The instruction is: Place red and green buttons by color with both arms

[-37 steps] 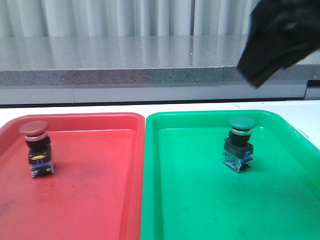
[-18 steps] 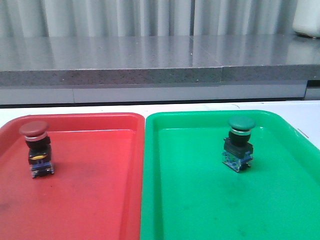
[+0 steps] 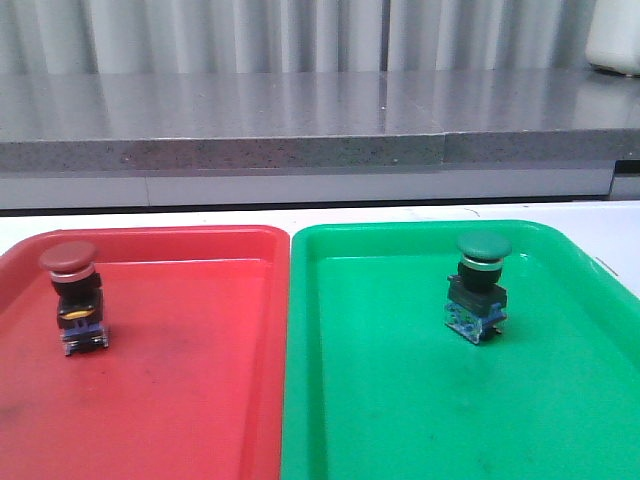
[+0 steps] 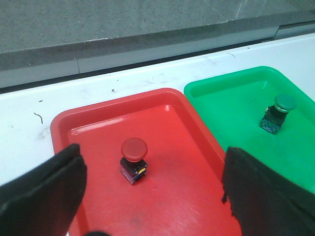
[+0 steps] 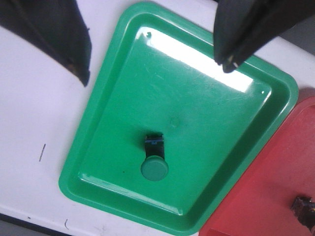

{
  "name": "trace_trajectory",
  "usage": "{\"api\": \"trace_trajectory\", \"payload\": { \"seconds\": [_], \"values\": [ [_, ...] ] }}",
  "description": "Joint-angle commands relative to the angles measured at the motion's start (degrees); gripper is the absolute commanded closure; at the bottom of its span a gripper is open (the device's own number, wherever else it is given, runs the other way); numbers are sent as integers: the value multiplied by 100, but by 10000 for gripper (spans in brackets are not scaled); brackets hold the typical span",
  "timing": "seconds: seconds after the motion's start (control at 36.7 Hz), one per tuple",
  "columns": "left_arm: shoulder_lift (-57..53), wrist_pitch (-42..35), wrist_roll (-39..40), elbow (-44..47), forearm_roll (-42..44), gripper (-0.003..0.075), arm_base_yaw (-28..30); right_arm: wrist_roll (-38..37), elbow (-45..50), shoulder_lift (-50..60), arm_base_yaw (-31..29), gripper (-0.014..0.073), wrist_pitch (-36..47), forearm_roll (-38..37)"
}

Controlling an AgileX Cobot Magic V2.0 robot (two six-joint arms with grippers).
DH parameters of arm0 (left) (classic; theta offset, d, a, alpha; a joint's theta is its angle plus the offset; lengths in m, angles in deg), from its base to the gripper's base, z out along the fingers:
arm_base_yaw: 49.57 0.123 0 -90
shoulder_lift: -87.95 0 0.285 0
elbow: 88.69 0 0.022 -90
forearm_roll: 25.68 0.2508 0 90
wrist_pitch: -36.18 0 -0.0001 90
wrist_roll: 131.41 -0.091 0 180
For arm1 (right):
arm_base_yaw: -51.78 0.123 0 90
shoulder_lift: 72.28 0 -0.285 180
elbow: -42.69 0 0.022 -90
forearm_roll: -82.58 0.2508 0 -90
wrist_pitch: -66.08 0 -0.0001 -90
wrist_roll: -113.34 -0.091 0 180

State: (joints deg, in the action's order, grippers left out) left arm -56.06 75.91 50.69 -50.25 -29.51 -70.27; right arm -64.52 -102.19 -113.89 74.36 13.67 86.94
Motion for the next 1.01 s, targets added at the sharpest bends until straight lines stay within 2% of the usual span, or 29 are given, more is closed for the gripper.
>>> {"api": "trace_trajectory", "payload": {
  "seconds": [0.0, 0.05, 0.27, 0.35, 0.46, 0.63, 0.79, 0.98],
  "values": [
    [41, -421, 48, -149, -64, 167, -51, 9, -145, 11, 8, 70, 366, -56],
    [41, -421, 48, -149, -64, 167, -51, 9, -145, 11, 8, 113, 366, -56],
    [41, -421, 48, -149, -64, 176, -51, 9, -145, 11, 8, 458, 367, -56],
    [41, -421, 48, -149, -64, 218, -51, 9, -145, 11, 8, 571, 367, -56],
    [41, -421, 48, -149, -64, 344, -51, 9, -145, 11, 8, 694, 367, -56],
    [41, -421, 48, -149, -64, 568, -51, 9, -145, 11, 8, 701, 372, -56],
    [41, -421, 48, -149, -64, 738, -51, 9, -145, 11, 8, 701, 372, -56],
    [41, -421, 48, -149, -64, 740, -51, 9, -145, 11, 8, 701, 367, -56]
  ]
}}
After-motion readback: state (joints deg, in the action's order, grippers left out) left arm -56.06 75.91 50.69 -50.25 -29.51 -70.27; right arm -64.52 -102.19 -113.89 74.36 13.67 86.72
